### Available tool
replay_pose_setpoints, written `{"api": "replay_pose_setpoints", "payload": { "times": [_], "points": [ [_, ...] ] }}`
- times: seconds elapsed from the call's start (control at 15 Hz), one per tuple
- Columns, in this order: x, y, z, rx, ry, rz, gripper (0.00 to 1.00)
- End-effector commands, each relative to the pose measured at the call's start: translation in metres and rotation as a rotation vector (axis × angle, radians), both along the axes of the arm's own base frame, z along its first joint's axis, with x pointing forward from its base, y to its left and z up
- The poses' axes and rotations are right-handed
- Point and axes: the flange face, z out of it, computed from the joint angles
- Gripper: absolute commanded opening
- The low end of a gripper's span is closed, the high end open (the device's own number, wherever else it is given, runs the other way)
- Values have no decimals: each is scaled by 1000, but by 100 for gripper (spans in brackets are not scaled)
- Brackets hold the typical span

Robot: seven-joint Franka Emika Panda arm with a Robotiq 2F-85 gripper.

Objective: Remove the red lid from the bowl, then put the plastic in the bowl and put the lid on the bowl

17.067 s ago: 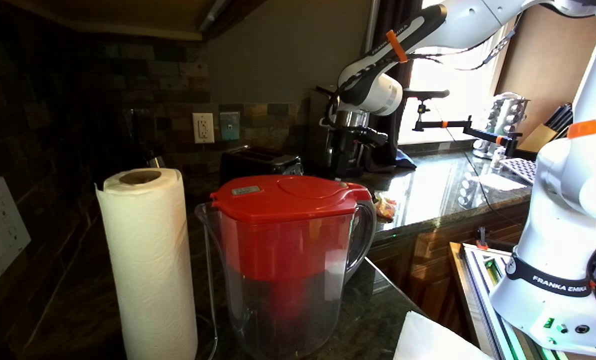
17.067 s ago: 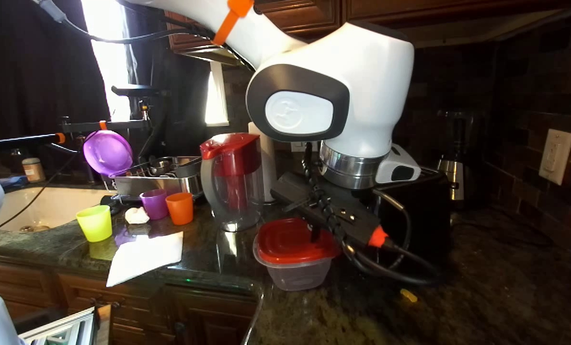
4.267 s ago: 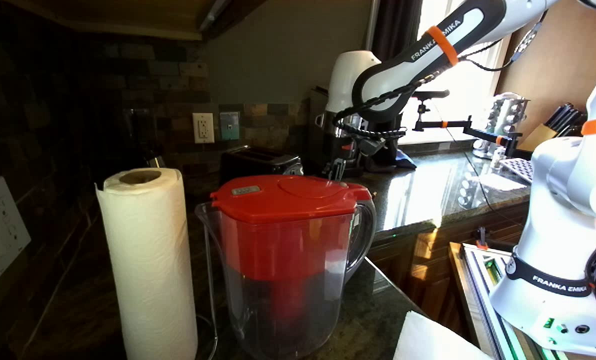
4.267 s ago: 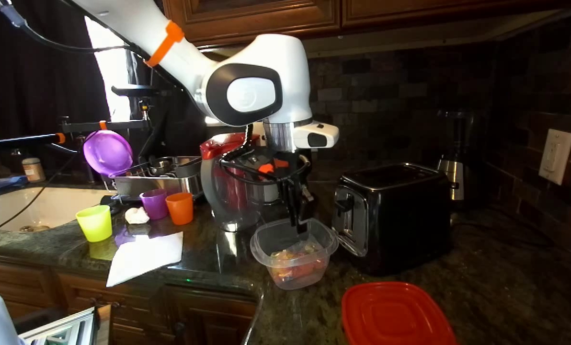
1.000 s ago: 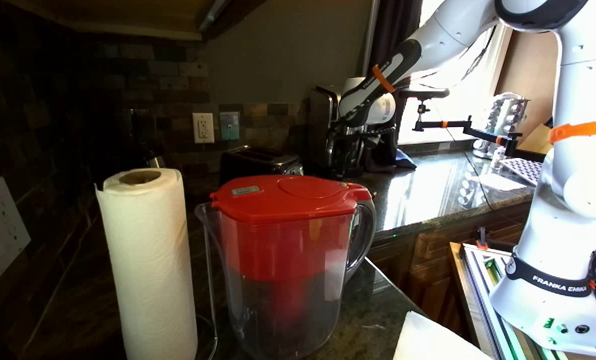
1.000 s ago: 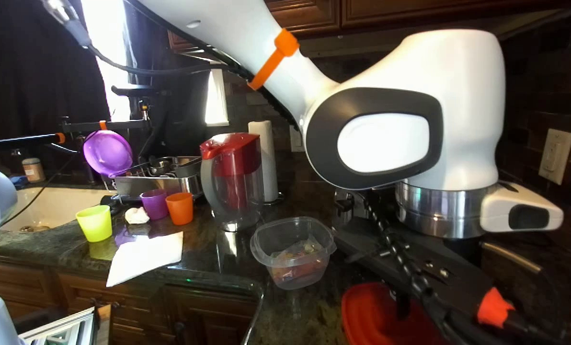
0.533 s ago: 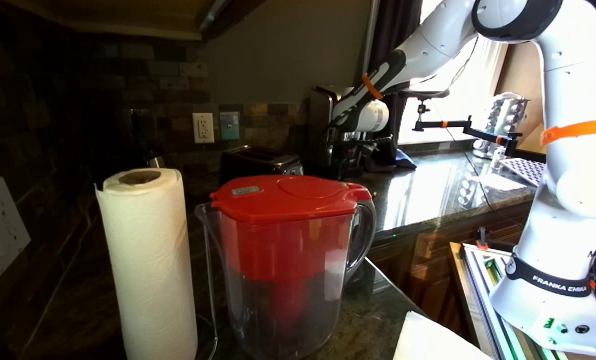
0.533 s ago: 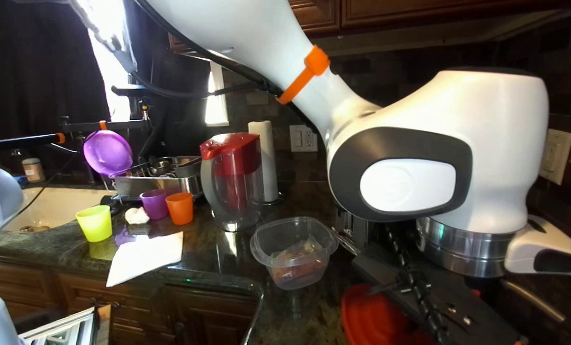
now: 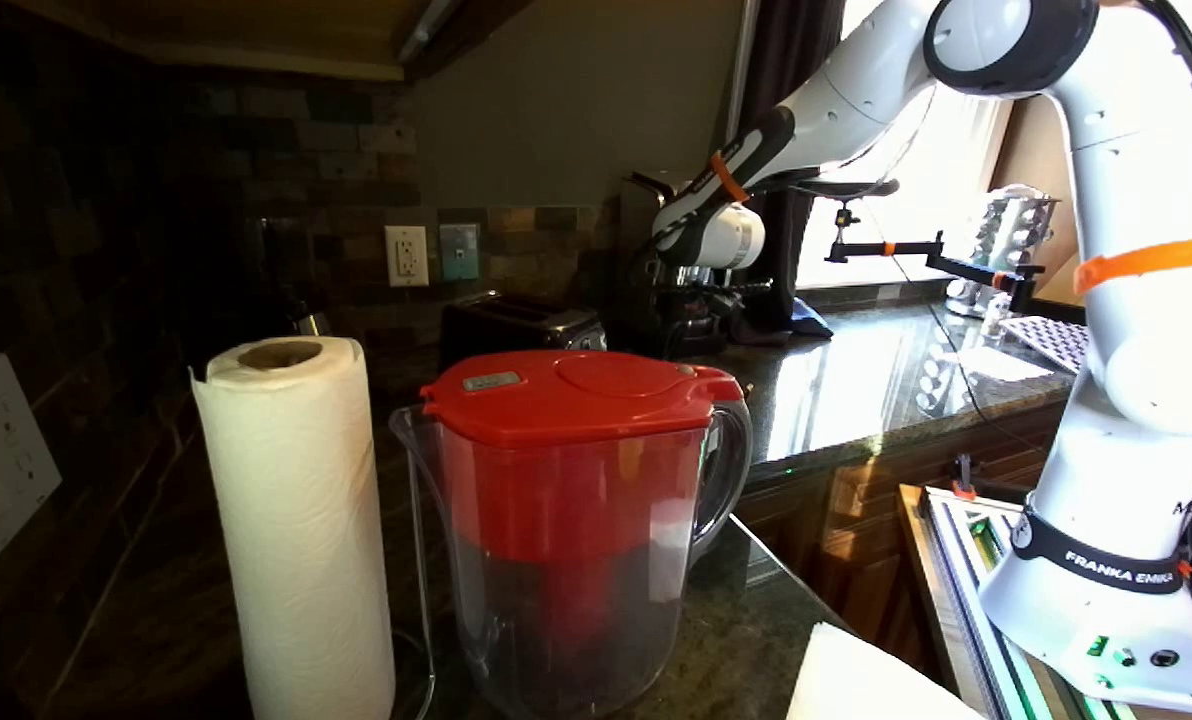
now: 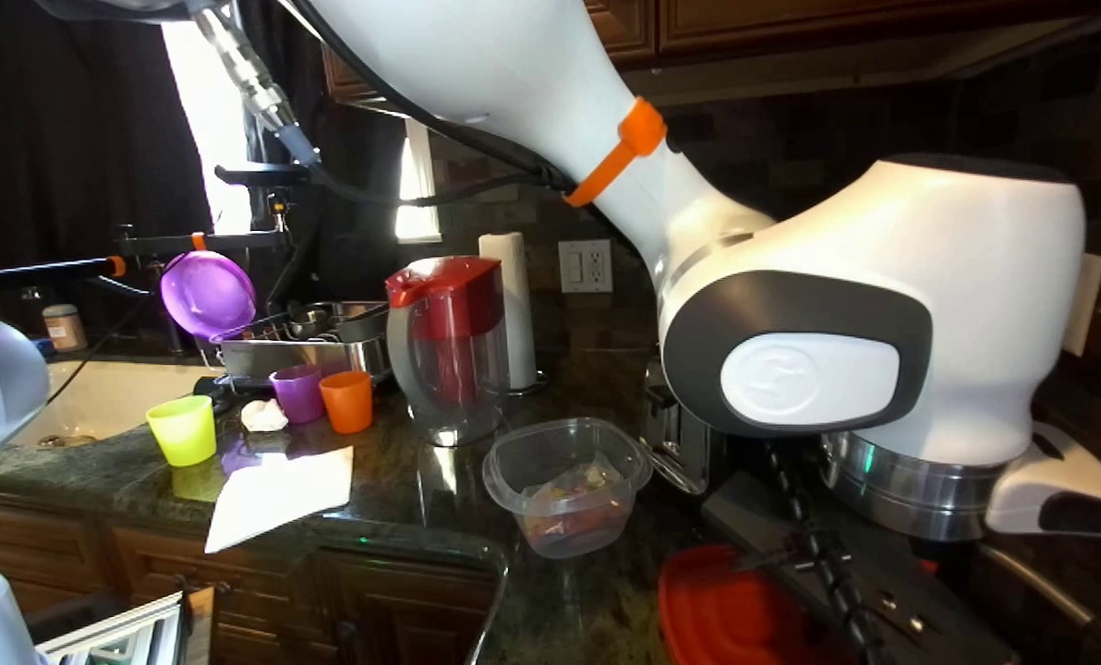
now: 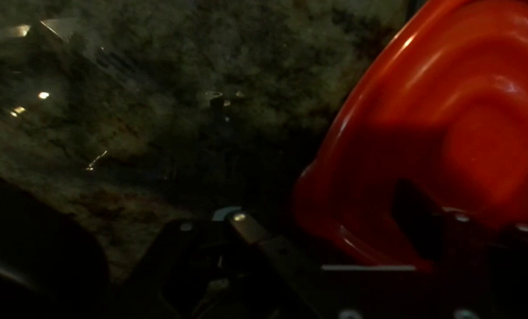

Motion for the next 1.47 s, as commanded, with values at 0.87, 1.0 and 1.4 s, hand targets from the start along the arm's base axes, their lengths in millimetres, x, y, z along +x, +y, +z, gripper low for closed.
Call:
{"api": "replay_pose_setpoints", "payload": {
  "times": [0.87, 1.0, 1.4],
  "points": [
    [10, -9, 13, 32, -35, 38, 6],
    [7, -8, 18, 50, -33, 59, 6],
    [3, -16, 33, 83, -8, 117, 6]
  ]
}}
